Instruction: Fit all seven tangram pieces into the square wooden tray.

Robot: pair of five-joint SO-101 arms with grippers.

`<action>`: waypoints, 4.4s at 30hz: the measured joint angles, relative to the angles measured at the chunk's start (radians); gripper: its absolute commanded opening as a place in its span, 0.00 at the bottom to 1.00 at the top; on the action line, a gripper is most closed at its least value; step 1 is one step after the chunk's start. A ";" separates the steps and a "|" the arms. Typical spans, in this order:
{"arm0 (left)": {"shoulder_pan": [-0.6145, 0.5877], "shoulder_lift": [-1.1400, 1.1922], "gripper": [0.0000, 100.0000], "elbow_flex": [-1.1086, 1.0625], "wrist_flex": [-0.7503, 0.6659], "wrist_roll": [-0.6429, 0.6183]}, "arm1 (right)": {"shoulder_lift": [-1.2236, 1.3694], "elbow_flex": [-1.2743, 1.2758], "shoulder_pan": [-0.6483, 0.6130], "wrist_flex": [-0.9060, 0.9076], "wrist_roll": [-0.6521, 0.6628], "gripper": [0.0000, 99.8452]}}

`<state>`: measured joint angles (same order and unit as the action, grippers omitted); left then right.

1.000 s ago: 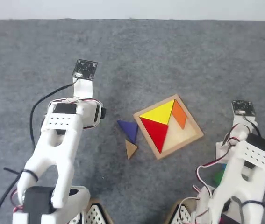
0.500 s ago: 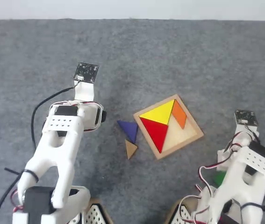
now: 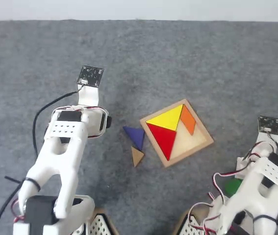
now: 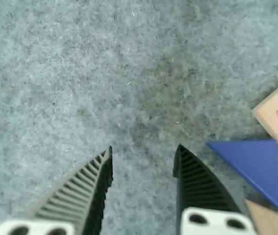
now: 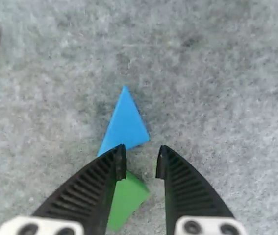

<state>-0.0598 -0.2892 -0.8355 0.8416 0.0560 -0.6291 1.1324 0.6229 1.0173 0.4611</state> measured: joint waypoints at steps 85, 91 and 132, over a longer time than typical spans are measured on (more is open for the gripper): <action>0.328 0.127 0.19 0.097 0.272 0.028 | 0.245 -0.193 -0.296 0.072 -0.127 0.17; 0.459 -0.028 0.20 -0.043 0.276 0.080 | 0.245 -0.193 -0.328 -0.002 -0.203 0.16; 0.434 0.170 0.01 0.094 0.276 0.095 | 0.247 -0.167 -0.425 -0.037 -0.290 0.11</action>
<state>0.3744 -0.1189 -0.7419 1.1178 0.1511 -0.3821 0.9651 0.1979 0.9805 0.1711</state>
